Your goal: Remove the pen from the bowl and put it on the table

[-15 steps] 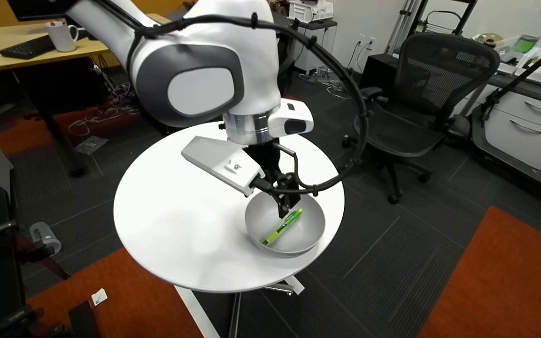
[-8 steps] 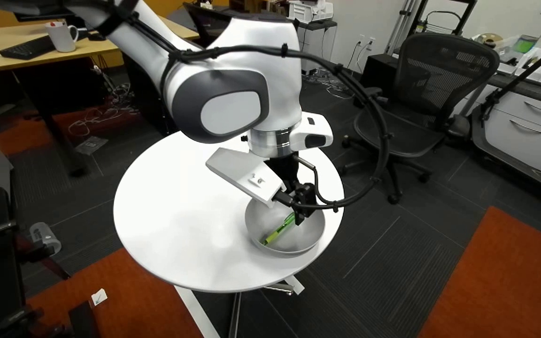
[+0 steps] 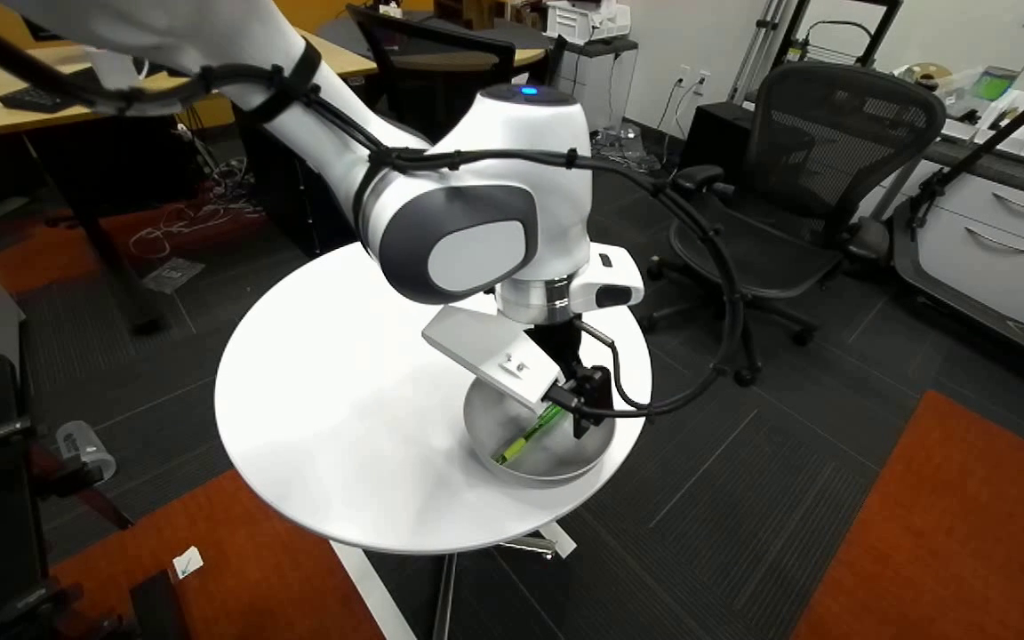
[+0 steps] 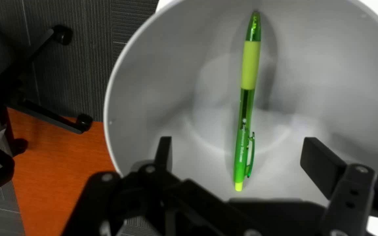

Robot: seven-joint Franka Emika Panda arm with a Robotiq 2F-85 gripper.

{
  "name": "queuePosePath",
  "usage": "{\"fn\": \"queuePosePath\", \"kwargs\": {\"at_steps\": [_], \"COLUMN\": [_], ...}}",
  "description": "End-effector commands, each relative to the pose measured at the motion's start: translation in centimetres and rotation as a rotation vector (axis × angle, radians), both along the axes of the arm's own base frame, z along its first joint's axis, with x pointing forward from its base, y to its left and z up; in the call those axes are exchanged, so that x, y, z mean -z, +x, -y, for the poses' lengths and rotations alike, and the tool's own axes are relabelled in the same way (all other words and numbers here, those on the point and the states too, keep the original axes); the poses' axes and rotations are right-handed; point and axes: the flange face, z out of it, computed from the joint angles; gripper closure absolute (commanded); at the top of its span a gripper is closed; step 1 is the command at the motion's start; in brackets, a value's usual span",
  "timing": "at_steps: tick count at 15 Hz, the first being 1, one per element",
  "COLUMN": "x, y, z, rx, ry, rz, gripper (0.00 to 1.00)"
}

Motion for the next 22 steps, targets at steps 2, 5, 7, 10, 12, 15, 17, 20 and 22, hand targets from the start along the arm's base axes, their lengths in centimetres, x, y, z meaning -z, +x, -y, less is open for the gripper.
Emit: {"fn": "queuePosePath", "kwargs": {"at_steps": [2,5,7,10,12,15,17,20,22], "x": [1.6,2.4,2.7,2.8,2.5,1.6,0.1,-3.6,-6.5], "y": [1.3,1.6,1.8,1.9,2.0,1.8,1.5,0.8,0.3], "z": [0.9,1.1,1.2,1.4,1.4,1.4,1.3,1.1,0.8], "rx": [0.025,0.027,0.030,0.033,0.033,0.042,0.048,0.038,0.027], "ry": [0.020,0.018,0.020,0.019,0.017,0.020,0.016,0.009,0.005], "rz": [-0.017,-0.021,-0.021,-0.021,-0.017,-0.011,-0.007,0.032,0.060], "gripper": [0.00,0.26,0.39,0.62,0.77,1.00,1.00,0.97,0.97]}}
